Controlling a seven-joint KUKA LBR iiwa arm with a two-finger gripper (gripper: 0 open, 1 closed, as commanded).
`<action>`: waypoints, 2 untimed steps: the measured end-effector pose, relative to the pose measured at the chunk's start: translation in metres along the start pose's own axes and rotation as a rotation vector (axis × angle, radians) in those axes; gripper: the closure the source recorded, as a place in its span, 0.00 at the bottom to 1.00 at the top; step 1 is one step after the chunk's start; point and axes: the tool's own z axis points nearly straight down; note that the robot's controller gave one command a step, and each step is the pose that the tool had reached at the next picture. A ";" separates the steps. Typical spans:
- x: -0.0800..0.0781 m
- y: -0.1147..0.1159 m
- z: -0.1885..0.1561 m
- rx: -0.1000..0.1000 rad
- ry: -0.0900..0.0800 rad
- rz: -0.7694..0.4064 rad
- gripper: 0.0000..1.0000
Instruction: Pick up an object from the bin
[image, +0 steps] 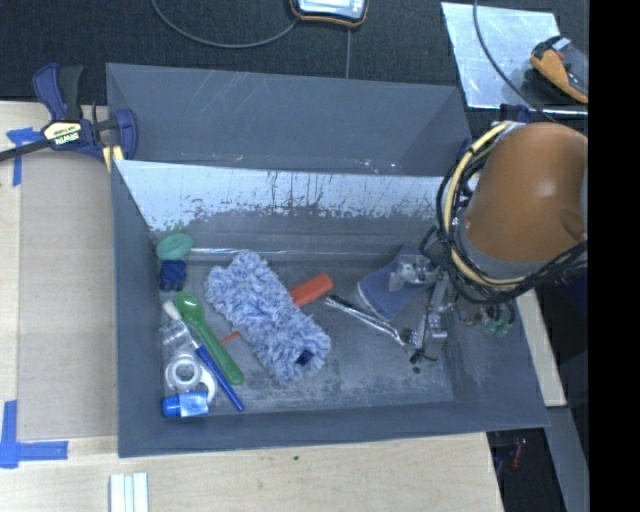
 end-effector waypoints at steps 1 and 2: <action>-0.002 0.000 -0.004 0.001 -0.009 -0.002 0.00; -0.013 0.064 0.088 0.002 -0.011 -0.246 0.00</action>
Offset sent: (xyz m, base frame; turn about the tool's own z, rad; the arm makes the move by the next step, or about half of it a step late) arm 0.0168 0.0992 -0.1391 -0.3801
